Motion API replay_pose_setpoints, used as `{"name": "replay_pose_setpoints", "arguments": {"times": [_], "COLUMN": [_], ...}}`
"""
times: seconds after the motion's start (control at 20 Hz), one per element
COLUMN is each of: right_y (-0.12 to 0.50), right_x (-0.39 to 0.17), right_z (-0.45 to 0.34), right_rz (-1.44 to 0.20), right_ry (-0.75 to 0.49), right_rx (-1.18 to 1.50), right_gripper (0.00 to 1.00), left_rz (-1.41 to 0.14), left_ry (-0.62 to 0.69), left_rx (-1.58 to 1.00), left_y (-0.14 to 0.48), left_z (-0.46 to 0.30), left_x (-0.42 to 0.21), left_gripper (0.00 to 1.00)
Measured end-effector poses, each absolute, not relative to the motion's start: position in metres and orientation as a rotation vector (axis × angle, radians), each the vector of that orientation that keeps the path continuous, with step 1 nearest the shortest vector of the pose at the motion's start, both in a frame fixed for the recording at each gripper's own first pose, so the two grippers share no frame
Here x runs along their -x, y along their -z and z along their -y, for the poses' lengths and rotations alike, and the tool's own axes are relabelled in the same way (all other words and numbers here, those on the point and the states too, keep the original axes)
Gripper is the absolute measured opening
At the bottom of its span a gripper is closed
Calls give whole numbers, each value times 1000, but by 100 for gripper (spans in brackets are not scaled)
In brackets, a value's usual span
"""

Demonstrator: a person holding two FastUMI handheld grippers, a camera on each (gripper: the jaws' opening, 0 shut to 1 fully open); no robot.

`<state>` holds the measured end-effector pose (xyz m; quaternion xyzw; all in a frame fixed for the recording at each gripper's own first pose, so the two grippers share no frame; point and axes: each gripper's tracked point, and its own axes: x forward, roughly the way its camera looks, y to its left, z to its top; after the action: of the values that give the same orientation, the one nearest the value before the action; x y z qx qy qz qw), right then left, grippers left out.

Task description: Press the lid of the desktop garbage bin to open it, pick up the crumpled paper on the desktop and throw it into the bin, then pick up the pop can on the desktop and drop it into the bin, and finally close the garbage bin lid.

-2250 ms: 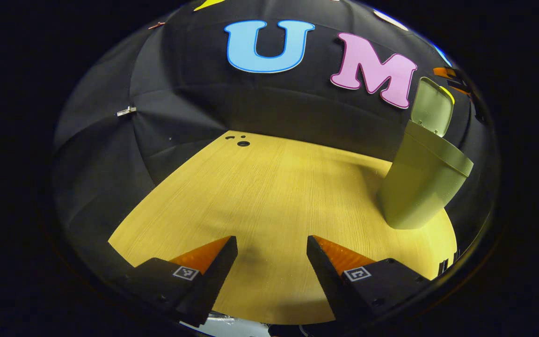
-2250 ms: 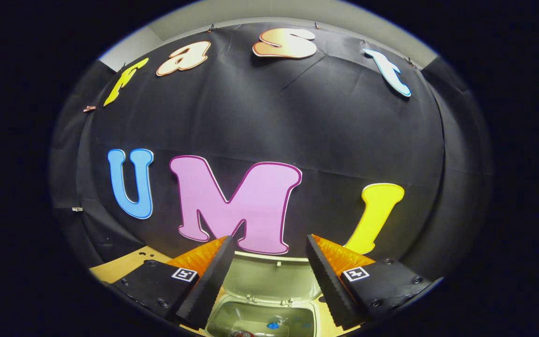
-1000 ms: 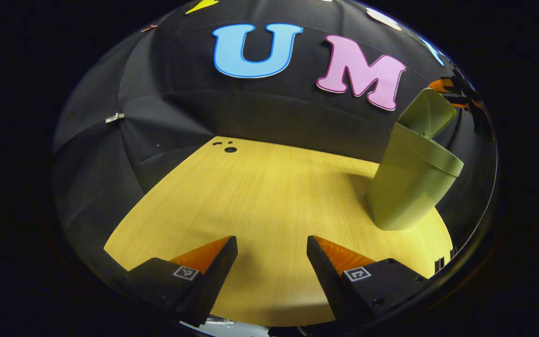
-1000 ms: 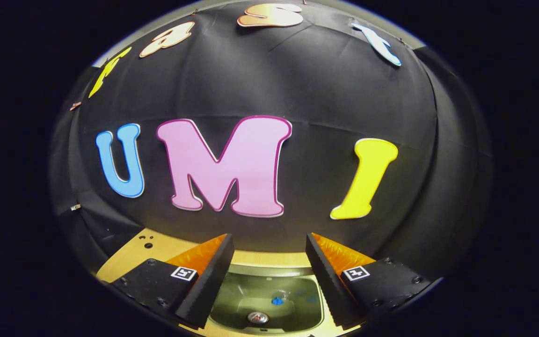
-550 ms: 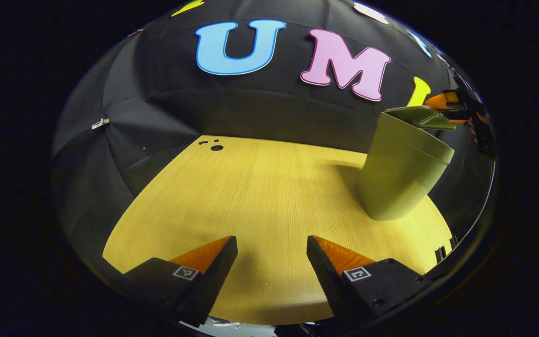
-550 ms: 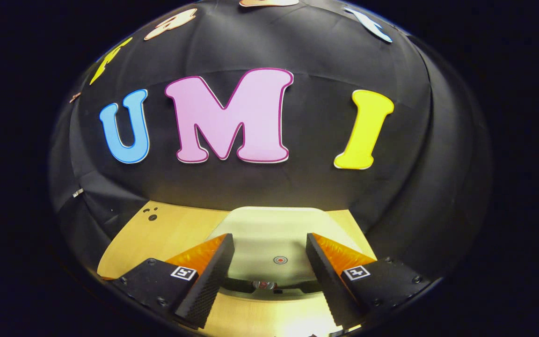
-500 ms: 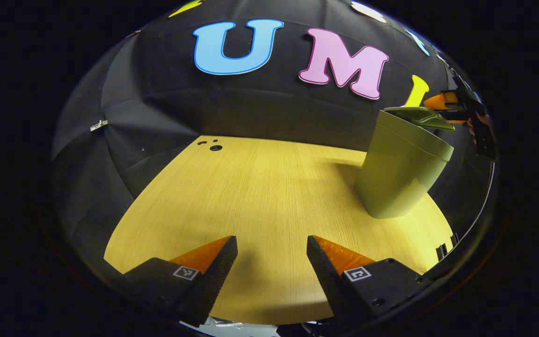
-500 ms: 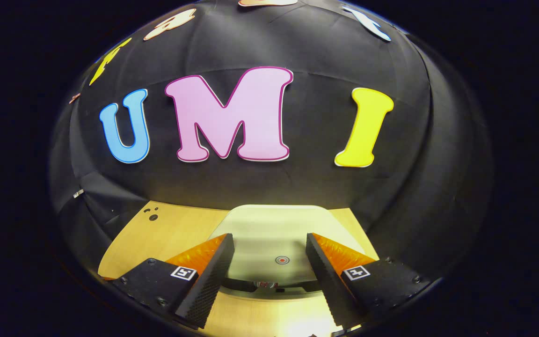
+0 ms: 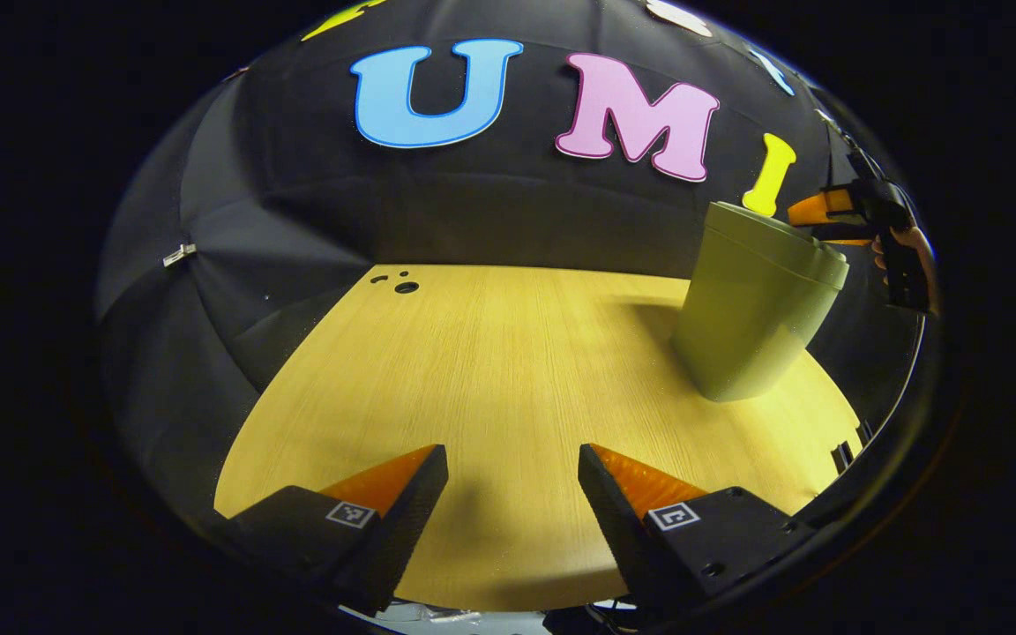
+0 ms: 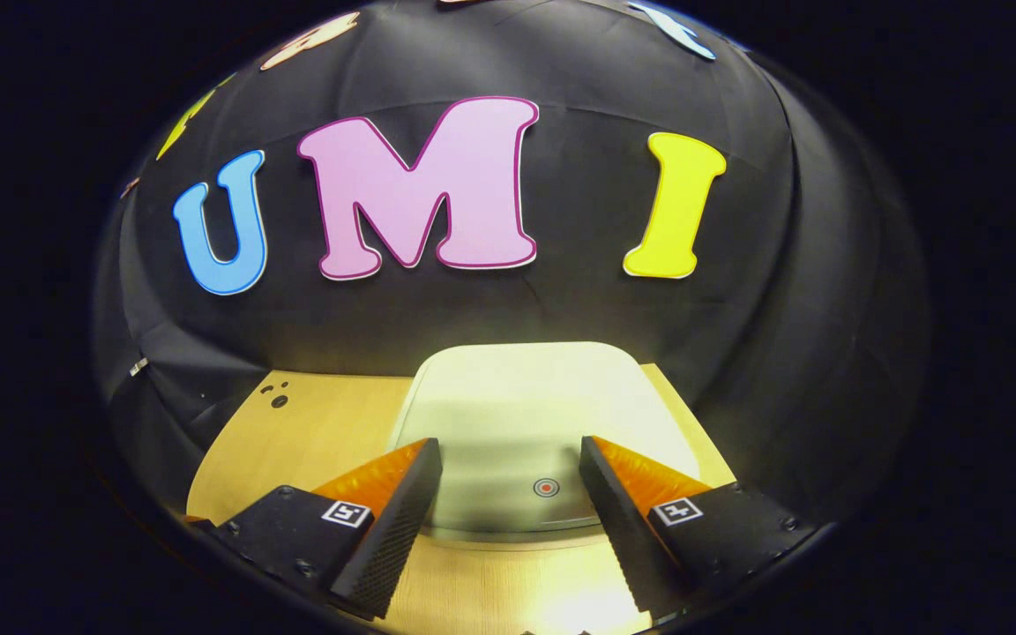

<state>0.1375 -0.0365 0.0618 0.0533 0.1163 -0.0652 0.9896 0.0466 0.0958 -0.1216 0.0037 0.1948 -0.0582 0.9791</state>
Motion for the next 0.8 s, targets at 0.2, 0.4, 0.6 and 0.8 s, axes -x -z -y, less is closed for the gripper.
{"name": "replay_pose_setpoints", "arguments": {"times": [0.2, 0.4, 0.6, 0.8], "right_y": [-59, -53, -58, -59], "right_x": [-138, -137, -139, -131], "right_z": [37, 35, 34, 32], "right_rz": [-215, -199, -150, -129], "right_ry": [155, 146, 141, 171], "right_rx": [-122, -117, -108, -119], "right_gripper": [100, 100, 100, 99], "left_rz": [-391, -371, -342, -263], "left_ry": [134, 164, 194, 206], "left_rx": [-12, -41, -37, -17], "left_y": [123, 117, 104, 69], "left_z": [-100, -99, -90, -82], "left_x": [-49, -51, -57, -61], "left_gripper": [96, 96, 96, 96]}}
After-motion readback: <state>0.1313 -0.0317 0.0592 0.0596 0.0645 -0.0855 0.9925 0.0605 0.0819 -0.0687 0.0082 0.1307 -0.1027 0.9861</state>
